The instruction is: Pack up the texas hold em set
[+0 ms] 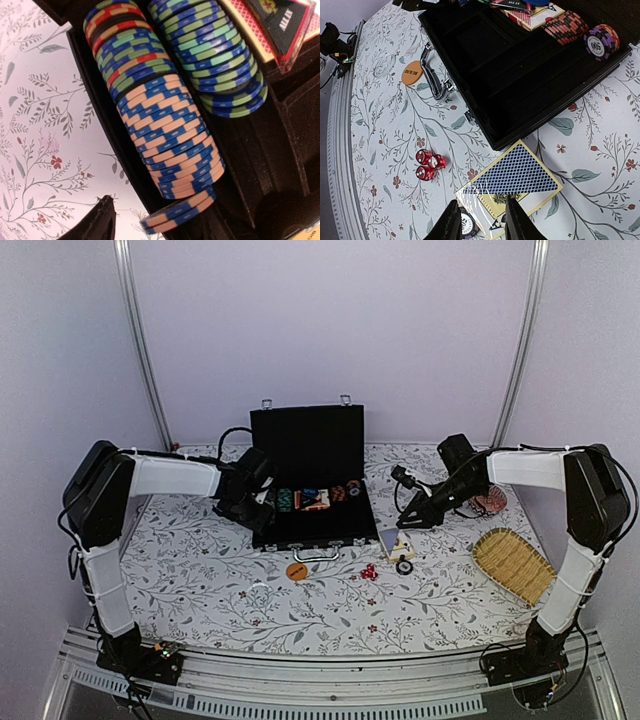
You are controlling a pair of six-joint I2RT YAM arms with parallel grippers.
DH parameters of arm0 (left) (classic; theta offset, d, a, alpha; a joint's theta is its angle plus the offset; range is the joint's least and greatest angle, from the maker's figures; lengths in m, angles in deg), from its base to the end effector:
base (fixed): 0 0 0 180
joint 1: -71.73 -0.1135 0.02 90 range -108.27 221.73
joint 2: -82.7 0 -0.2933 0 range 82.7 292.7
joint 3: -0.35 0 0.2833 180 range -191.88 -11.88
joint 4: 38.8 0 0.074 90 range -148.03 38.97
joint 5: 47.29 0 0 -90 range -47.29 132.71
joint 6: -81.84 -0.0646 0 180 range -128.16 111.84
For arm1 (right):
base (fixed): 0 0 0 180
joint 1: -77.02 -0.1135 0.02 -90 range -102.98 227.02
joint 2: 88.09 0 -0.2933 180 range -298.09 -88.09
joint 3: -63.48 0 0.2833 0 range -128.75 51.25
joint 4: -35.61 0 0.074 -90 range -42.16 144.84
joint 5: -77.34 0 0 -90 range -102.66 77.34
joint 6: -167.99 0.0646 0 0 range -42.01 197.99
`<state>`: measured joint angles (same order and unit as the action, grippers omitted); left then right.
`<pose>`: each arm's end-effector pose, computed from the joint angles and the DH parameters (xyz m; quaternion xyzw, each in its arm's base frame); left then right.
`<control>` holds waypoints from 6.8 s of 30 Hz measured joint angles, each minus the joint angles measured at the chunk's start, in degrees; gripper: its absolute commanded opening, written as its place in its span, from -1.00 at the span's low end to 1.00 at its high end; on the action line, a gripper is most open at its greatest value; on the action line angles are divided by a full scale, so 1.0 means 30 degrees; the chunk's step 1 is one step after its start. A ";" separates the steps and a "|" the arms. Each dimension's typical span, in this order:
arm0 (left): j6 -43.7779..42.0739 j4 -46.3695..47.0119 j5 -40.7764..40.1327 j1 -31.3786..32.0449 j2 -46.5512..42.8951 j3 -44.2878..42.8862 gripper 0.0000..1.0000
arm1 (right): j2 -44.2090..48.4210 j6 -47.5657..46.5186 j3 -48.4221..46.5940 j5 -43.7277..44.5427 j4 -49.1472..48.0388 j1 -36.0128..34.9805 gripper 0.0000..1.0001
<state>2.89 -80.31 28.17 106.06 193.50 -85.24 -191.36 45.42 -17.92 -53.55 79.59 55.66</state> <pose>0.3679 -0.2316 0.1416 0.1710 0.9567 0.0371 0.2325 0.3576 0.1853 0.1814 -0.4806 0.7835 0.3208 0.2284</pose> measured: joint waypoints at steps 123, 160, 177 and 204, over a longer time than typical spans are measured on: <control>0.3840 0.4226 0.4065 0.5931 -0.2769 0.1989 0.16 | -0.4539 0.4903 -0.4707 1.0805 0.3351 -0.4029 0.98; 0.3745 0.4160 0.4852 0.5931 -0.1734 0.1625 0.13 | -0.4896 0.4299 -0.5311 1.1613 0.5457 -0.2521 0.59; 0.3621 0.3861 0.5085 0.5931 -0.1639 0.1253 0.13 | -0.5413 0.4466 -0.5719 1.1963 0.5938 -0.2623 0.61; 0.3548 0.3767 0.3767 0.5581 -0.3483 0.2798 0.12 | -0.5144 0.2237 -0.7410 1.2444 0.6331 -0.2892 0.39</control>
<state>13.53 -69.01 39.47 122.80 183.05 -76.85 -206.79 52.13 -40.14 -16.22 98.58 46.98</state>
